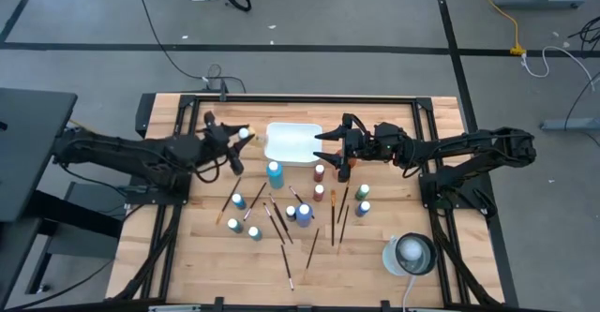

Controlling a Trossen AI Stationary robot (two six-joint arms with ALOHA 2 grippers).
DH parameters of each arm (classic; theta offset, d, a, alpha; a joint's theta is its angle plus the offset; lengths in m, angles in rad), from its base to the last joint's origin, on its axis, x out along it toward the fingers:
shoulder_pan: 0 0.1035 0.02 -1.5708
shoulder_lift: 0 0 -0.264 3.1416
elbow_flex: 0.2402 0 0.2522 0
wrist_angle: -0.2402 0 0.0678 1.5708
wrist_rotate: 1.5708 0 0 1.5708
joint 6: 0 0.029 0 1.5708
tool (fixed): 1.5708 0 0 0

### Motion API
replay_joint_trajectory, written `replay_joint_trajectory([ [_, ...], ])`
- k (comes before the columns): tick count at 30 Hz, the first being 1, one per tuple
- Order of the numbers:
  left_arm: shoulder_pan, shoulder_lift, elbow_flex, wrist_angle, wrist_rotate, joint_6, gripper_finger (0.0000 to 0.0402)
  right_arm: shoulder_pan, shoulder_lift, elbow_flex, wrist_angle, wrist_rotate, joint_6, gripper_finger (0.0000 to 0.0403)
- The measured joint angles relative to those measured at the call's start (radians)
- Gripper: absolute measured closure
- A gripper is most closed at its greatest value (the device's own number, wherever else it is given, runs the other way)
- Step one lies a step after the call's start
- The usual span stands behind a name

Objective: Pick & Place Paint Supplies
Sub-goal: Put the large yellow paint bottle into the bin

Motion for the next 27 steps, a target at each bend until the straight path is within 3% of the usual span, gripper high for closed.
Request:
replay_joint_trajectory([
  [4,0.077,0.044,0.027,0.0,0.07,0.005,0.0276,0.0,0.0,0.0,0.003,0.0,0.0,0.017],
  [8,0.193,0.116,0.026,0.038,0.228,-0.025,0.0276,0.0,0.0,0.0,0.016,0.0,0.0,0.017],
  [18,0.432,0.368,0.025,0.169,0.5,-0.029,0.0276,0.0,0.0,0.0,0.015,0.0,0.0,0.017],
  [27,0.492,0.528,0.026,0.189,0.452,0.008,0.0274,0.0,0.0,0.0,0.004,0.0,-0.001,0.017],
])
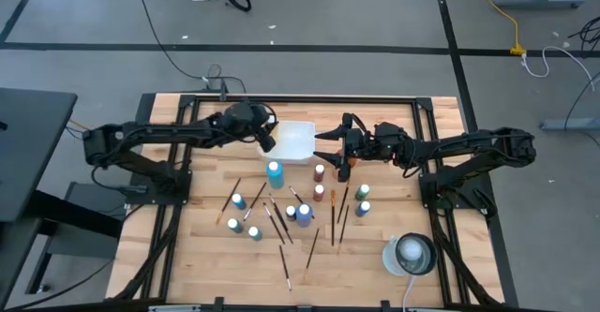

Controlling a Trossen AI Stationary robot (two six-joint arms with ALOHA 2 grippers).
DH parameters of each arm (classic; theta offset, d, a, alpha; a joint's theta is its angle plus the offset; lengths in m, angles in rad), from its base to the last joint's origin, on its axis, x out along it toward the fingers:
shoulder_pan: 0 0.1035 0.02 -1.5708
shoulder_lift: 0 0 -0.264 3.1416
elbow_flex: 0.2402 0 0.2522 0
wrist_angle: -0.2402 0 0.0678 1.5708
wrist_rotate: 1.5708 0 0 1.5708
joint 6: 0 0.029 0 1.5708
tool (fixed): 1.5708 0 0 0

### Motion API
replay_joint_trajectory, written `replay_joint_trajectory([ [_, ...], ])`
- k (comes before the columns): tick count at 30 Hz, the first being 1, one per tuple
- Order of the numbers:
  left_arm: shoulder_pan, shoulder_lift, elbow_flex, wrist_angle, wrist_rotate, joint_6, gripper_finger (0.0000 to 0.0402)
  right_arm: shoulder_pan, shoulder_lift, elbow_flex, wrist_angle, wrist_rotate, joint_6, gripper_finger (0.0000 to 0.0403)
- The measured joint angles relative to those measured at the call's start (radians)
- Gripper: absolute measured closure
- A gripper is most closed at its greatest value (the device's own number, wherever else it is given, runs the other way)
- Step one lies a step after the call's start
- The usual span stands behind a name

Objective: Pick & Place Paint Supplies
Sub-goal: Put the large yellow paint bottle into the bin

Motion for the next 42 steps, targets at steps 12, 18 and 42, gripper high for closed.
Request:
replay_joint_trajectory([
  [12,0.028,0.046,-0.001,0.03,0.01,-0.131,0.0272,0.0,0.0,0.0,-0.06,0.0,0.015,0.017],
  [18,0.032,0.045,-0.001,0.014,-0.017,-0.199,0.027,0.002,0.0,0.0,-0.062,0.0,0.028,0.017],
  [42,0.03,0.036,0.001,-0.004,-0.146,-0.141,0.0207,0.02,0.0,0.0,-0.045,0.0,0.027,0.017],
])
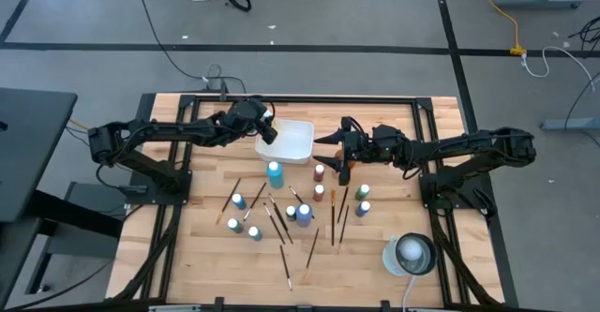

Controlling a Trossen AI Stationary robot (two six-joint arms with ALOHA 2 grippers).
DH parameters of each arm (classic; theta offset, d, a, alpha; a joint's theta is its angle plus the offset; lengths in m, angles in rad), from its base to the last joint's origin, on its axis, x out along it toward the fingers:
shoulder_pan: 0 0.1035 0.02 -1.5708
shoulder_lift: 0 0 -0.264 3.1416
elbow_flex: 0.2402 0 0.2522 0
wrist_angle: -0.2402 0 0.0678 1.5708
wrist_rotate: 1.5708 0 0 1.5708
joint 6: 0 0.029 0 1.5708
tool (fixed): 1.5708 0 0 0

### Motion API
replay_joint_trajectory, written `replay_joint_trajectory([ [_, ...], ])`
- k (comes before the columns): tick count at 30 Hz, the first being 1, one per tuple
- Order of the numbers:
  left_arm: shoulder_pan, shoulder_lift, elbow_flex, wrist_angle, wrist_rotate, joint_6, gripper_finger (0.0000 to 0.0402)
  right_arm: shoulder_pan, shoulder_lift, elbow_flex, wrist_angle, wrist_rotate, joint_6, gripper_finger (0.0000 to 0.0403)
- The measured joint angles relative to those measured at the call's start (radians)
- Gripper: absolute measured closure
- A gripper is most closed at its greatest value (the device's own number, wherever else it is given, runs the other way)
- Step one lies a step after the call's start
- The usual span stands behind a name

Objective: Pick & Place Paint Supplies
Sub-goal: Put the large yellow paint bottle into the bin, then put the large light blue paint bottle into the bin

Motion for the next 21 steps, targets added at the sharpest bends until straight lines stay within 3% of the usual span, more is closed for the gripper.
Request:
replay_joint_trajectory([
  [12,-0.047,-0.161,0.059,-0.066,0.019,0.074,0.0201,0.0,0.0,0.0,0.002,0.0,-0.006,0.017],
  [17,-0.084,-0.226,0.059,-0.112,0.152,0.144,0.0201,0.0,0.0,0.0,-0.001,-0.003,0.0,0.017],
  [21,-0.113,-0.257,0.059,-0.188,0.326,0.165,0.0201,0.0,0.0,0.0,-0.002,-0.003,0.001,0.017],
])
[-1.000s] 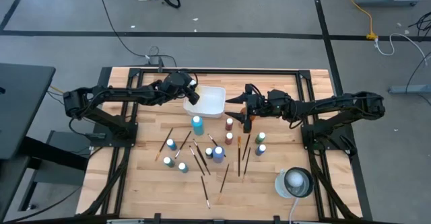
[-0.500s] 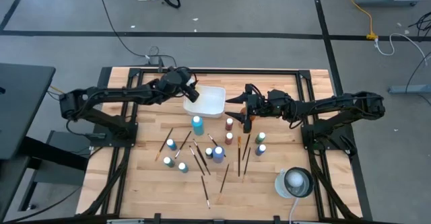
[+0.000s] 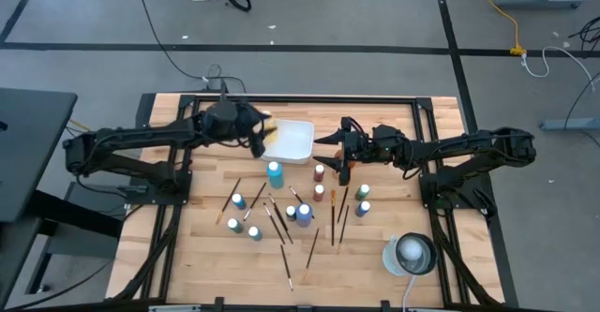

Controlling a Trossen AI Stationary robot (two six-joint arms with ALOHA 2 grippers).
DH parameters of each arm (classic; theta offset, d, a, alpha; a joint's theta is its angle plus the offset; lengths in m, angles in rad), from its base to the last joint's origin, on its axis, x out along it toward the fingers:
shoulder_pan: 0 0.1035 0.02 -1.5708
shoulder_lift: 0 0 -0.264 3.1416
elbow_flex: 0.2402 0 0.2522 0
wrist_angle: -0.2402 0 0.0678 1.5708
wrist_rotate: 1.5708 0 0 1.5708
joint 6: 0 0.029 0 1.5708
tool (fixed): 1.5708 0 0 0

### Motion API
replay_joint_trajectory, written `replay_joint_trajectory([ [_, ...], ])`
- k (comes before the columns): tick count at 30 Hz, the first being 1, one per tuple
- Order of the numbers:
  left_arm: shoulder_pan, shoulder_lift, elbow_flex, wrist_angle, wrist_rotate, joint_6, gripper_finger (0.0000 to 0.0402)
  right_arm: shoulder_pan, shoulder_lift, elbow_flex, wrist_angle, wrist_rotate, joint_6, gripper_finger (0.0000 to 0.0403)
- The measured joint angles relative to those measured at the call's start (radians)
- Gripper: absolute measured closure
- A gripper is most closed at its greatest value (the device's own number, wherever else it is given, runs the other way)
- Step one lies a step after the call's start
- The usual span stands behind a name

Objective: Pick & Place Paint Supplies
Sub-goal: Put the large light blue paint bottle into the bin

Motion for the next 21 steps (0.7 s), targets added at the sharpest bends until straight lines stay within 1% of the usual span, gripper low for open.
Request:
replay_joint_trajectory([
  [4,-0.031,-0.005,0.0,-0.05,0.18,-0.006,0.0201,0.0,0.0,0.0,0.0,0.0,0.0,0.017],
  [7,-0.054,-0.005,0.0,-0.085,0.245,-0.007,0.0201,0.0,0.0,0.0,0.0,0.0,0.0,0.017],
  [10,-0.083,-0.005,-0.006,-0.106,0.245,-0.007,0.0201,0.0,0.0,0.0,0.0,0.0,0.0,0.017],
  [14,-0.12,-0.005,-0.044,-0.101,0.243,-0.005,0.0201,0.0,0.0,0.0,0.002,0.0,-0.001,0.017],
  [18,-0.157,-0.005,-0.095,-0.028,0.182,-0.008,0.0201,0.0,0.0,0.0,0.005,0.0,-0.001,0.017],
  [21,-0.173,-0.005,-0.117,0.018,0.18,-0.01,0.0201,0.0,0.0,0.0,0.006,0.0,-0.001,0.017],
])
